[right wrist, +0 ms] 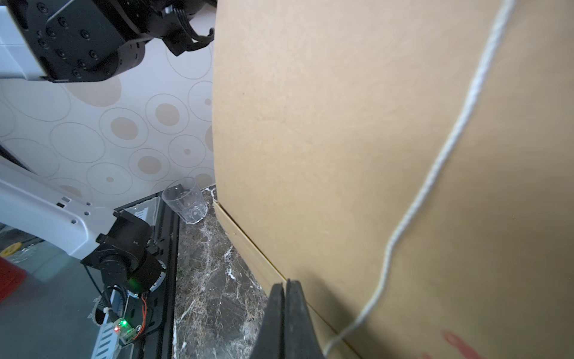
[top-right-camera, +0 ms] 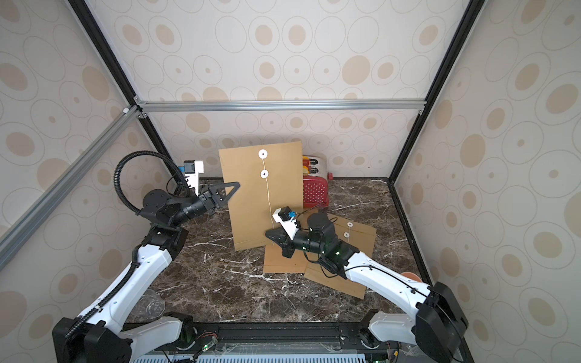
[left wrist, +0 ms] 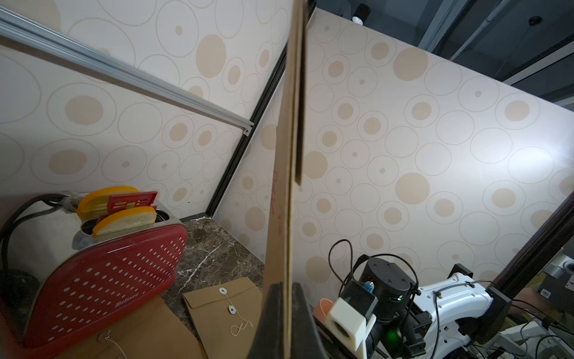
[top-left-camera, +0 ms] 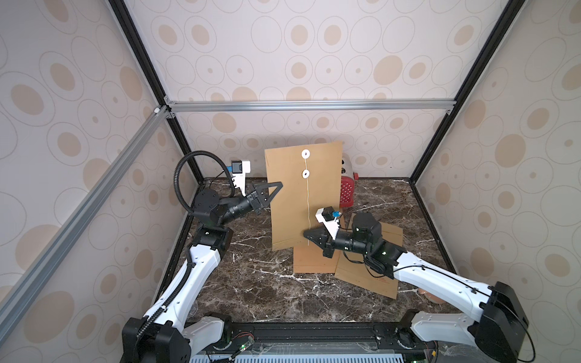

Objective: Close the mouth of the file bag
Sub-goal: Close the file bag.

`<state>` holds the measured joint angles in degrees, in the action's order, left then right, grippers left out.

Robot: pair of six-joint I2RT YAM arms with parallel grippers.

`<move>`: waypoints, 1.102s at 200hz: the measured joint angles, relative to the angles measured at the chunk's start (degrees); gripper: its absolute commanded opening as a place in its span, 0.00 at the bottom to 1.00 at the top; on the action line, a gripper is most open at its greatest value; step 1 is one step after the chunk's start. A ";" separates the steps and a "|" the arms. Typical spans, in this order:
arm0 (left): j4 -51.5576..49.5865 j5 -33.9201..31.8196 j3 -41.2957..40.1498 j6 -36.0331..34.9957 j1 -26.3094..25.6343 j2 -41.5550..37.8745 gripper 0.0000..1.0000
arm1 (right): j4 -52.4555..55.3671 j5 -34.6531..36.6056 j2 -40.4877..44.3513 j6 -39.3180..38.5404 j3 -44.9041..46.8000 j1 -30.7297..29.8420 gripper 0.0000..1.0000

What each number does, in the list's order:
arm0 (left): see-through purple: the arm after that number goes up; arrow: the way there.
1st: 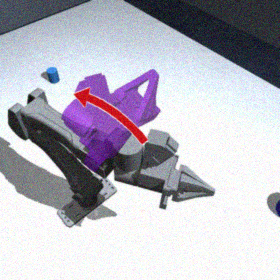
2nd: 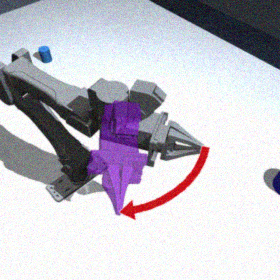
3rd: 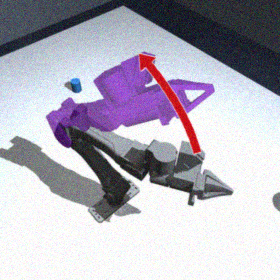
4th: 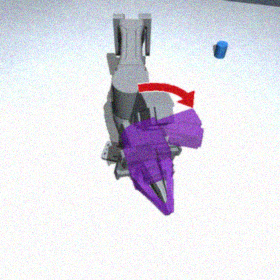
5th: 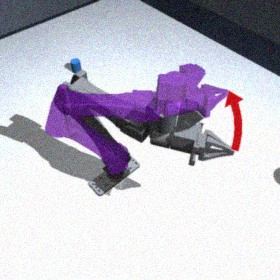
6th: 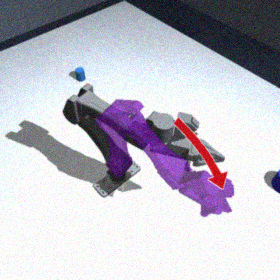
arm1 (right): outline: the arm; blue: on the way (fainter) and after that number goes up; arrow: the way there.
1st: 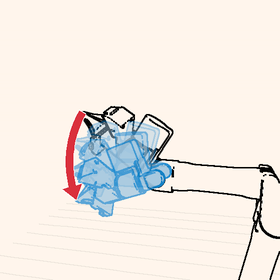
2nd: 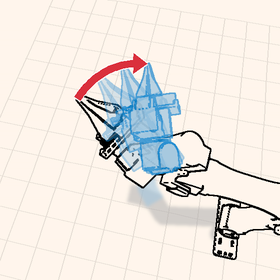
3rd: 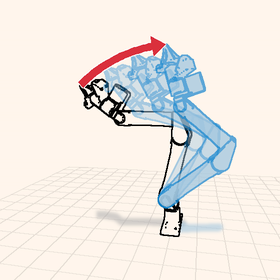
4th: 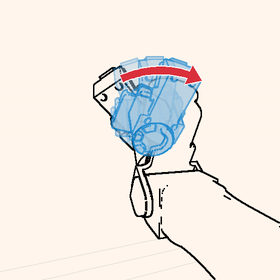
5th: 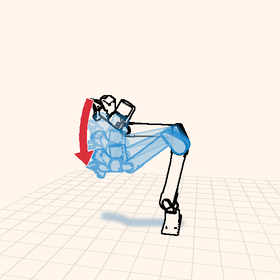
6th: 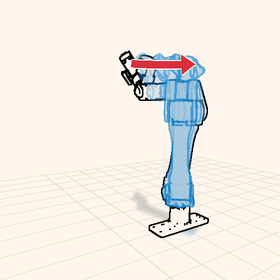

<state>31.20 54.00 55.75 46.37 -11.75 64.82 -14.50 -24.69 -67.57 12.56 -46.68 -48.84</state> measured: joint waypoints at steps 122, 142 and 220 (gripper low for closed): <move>-7.08 0.09 -0.11 -14.47 0.00 -9.25 0.00 | -0.11 4.83 -2.12 -5.75 2.60 0.00 0.39; -7.96 0.04 -0.15 -15.19 -0.02 -9.16 0.00 | -2.75 3.91 -3.04 -5.75 2.58 0.00 0.40; -8.24 -0.20 -0.33 -16.17 -0.22 -9.33 0.00 | -10.84 3.34 -9.66 -5.55 -0.42 0.00 0.44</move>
<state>22.96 53.80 55.42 30.20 -11.97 55.48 -25.34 -21.34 -77.23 7.01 -47.09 -48.84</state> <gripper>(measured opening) 0.052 0.441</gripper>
